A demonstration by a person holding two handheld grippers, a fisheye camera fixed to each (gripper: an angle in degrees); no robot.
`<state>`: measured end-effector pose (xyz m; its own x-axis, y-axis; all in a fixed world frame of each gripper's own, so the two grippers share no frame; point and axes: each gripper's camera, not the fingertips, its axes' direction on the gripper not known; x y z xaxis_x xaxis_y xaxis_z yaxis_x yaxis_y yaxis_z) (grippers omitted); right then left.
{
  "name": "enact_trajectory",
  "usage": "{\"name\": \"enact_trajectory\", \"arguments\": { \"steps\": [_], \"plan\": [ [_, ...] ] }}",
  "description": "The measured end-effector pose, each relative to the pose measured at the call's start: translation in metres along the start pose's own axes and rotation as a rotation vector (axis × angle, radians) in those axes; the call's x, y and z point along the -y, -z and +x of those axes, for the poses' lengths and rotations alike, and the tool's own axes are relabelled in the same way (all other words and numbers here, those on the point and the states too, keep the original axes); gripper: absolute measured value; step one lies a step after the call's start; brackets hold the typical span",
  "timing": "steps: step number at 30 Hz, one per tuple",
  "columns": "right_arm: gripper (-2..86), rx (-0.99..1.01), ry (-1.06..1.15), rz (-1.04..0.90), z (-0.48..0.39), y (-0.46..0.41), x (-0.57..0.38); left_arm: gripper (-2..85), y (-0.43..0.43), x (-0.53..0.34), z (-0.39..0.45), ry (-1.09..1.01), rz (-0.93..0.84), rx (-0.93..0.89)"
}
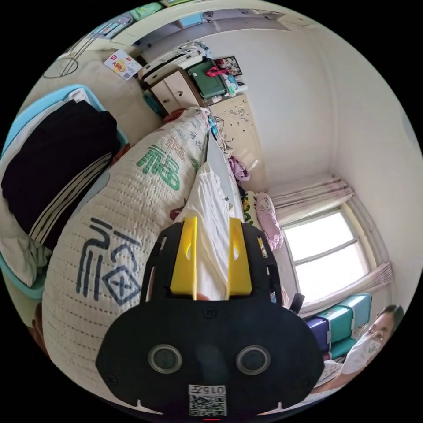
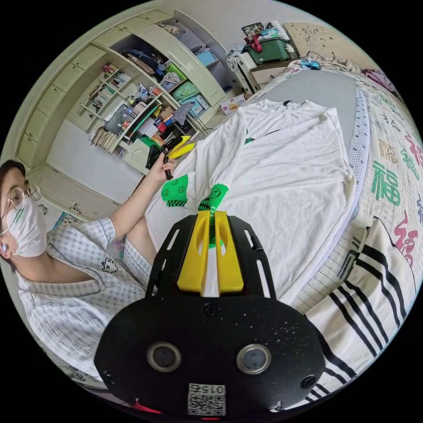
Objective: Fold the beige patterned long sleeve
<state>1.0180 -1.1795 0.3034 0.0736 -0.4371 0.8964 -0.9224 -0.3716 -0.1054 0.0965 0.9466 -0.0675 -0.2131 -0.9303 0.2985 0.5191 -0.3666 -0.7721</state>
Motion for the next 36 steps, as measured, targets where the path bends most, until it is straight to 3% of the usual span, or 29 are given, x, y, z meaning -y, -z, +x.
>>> {"name": "enact_trajectory", "arguments": {
  "steps": [6,11,15,21,25,36],
  "plan": [
    [0.5,-0.009,-0.016,-0.027,0.004,-0.009,0.006,2.0,-0.005,0.059,-0.033,0.067,-0.055,0.039],
    [0.5,-0.014,-0.075,-0.039,0.013,-0.018,0.010,-0.7,0.039,0.061,-0.067,0.119,0.085,-0.001],
    [0.5,-0.077,-0.159,-0.101,0.020,-0.031,0.006,-0.8,0.044,0.073,-0.058,0.065,0.068,0.055],
    [0.5,-0.108,-0.247,-0.076,0.016,-0.021,0.003,0.3,0.053,0.087,-0.060,0.059,0.002,-0.039],
    [0.5,-0.185,-0.257,-0.121,0.005,-0.015,0.011,6.6,0.062,0.086,-0.039,0.003,0.001,-0.018],
    [0.6,-0.207,-0.281,-0.129,-0.008,-0.024,0.023,5.3,0.073,0.088,-0.044,0.111,-0.137,-0.151]
  ]
}}
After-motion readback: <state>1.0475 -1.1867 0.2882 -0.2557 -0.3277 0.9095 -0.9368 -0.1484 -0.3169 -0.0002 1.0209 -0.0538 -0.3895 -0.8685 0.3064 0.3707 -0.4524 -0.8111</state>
